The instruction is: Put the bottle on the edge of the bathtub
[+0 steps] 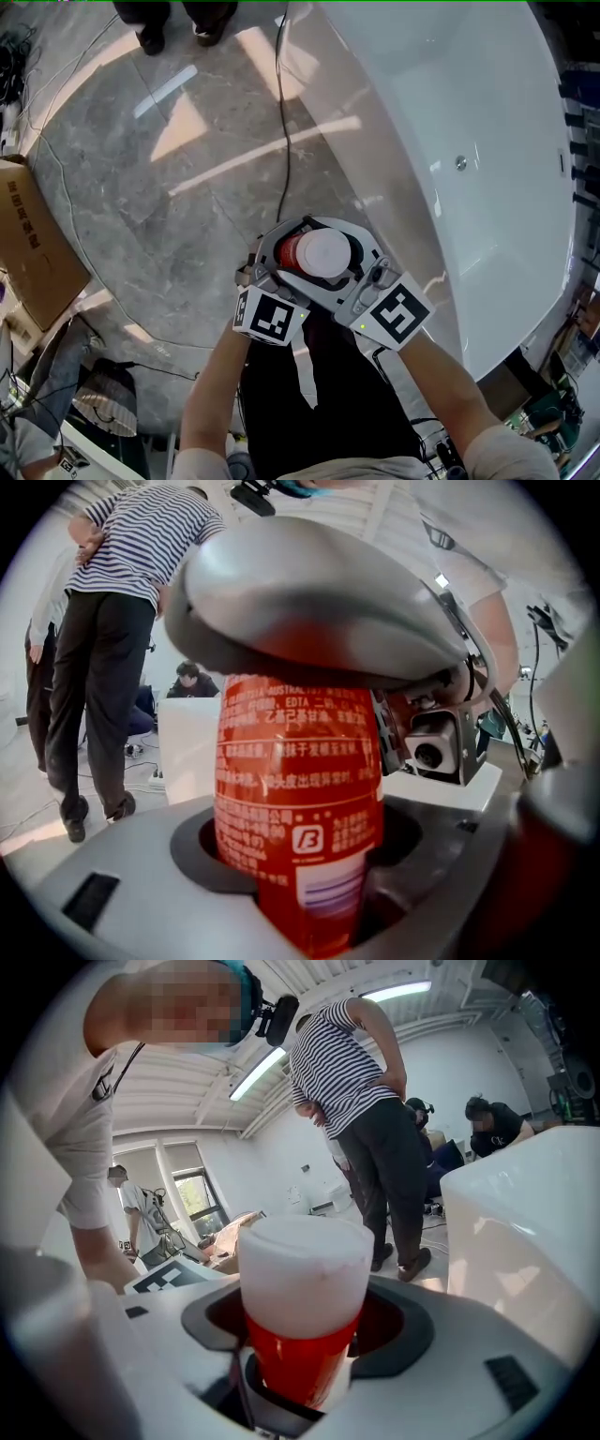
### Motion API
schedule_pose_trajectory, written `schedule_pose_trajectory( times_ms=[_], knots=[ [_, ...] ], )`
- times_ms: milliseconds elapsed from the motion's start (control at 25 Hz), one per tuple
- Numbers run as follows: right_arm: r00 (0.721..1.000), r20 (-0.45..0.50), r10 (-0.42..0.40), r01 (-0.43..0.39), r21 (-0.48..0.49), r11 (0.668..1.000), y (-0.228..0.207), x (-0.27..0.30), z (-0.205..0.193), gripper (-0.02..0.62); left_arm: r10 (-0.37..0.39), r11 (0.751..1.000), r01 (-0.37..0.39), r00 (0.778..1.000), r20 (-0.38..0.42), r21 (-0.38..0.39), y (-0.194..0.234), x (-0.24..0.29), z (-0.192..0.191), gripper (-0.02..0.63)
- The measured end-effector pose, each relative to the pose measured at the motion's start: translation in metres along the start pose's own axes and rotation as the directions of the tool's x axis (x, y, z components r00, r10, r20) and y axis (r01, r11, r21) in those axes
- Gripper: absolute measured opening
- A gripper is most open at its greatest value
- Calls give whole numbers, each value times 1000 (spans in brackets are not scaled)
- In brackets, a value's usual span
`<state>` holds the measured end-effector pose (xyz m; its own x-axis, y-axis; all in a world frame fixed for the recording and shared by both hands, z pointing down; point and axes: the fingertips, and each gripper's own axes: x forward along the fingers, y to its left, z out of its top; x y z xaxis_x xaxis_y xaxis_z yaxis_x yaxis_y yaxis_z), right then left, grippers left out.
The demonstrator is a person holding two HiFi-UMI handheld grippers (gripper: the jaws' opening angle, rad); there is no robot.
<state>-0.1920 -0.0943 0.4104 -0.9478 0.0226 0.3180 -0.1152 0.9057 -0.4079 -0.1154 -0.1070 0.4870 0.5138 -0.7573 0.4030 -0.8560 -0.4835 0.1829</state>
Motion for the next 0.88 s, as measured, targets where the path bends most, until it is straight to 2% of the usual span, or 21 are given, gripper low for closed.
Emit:
schedule_pose_trajectory(
  times_ms=[120, 280, 440, 600, 720, 880],
  knots=[
    [1000, -22, 2, -2, -28, 1000, -1, 0, -4, 295, 9, 1000, -9, 1000, 9, 15, 2, 3, -2, 298],
    [999, -38, -7, 4, -68, 998, -5, 7, -17, 295, 11, 1000, -10, 1000, -26, 24, 5, 9, -19, 298],
    [996, -60, -65, 61, -74, 995, -13, 8, -34, 295, 21, 1000, -19, 998, -66, 22, 10, 6, -42, 298],
    [991, -43, -128, 124, -79, 989, -28, 10, -49, 295, 22, 1000, -22, 994, -106, 2, 13, -1, -77, 298],
    [985, -44, -169, 165, -76, 983, -41, 11, -65, 295, 4, 999, -8, 992, -123, -33, 18, -7, -110, 297],
    [971, -63, -233, 226, -99, 969, -67, 9, -93, 295, 6, 1000, -8, 993, -122, -18, 35, -7, -143, 296]
  ],
)
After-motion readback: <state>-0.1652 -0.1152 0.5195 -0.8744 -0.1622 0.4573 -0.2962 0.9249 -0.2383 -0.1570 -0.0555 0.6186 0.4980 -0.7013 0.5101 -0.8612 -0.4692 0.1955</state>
